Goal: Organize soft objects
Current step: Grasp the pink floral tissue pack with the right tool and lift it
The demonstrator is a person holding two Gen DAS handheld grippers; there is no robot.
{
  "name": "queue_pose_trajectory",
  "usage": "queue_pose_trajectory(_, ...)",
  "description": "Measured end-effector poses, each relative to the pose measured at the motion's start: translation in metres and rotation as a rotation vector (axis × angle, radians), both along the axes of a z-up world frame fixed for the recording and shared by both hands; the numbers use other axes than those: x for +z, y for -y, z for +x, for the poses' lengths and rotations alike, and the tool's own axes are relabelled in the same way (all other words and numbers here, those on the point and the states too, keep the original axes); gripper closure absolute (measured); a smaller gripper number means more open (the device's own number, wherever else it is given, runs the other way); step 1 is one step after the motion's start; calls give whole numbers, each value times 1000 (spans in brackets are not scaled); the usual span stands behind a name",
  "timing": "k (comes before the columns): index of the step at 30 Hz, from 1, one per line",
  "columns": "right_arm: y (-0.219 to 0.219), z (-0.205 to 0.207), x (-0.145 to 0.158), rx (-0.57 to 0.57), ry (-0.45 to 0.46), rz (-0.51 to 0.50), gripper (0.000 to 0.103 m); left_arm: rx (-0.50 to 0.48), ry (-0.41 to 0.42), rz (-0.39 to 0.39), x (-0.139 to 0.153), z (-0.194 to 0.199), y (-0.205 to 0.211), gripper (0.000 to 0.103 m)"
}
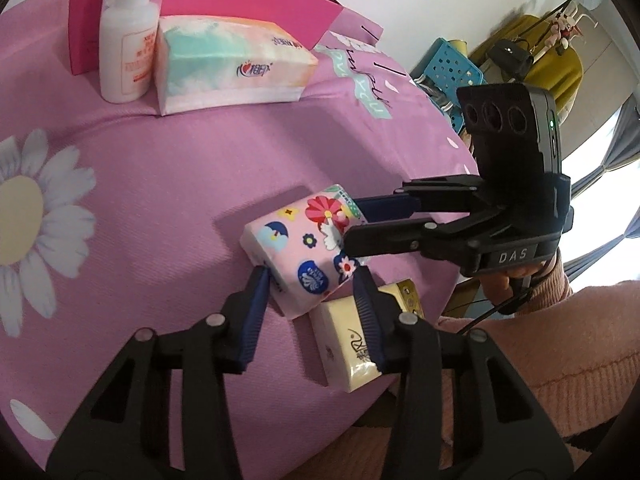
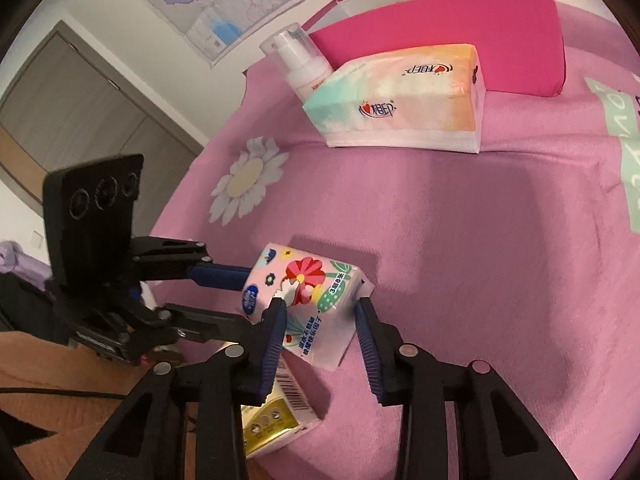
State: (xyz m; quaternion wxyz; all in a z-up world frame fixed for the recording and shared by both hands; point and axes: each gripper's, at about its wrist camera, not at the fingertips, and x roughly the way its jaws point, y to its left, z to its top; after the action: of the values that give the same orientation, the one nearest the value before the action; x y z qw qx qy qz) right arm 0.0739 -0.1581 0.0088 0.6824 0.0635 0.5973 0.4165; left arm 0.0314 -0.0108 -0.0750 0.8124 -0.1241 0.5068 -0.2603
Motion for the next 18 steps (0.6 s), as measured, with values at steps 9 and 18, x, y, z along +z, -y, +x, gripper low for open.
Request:
queue_pose_trajectory(9,0,2,13,-16,46,-1,74,13,51,-12,17,1,-5,57)
queue_pose_trajectory(18,-6,15,44,-25,140,14,74,22,147,3,48,12,-12,57)
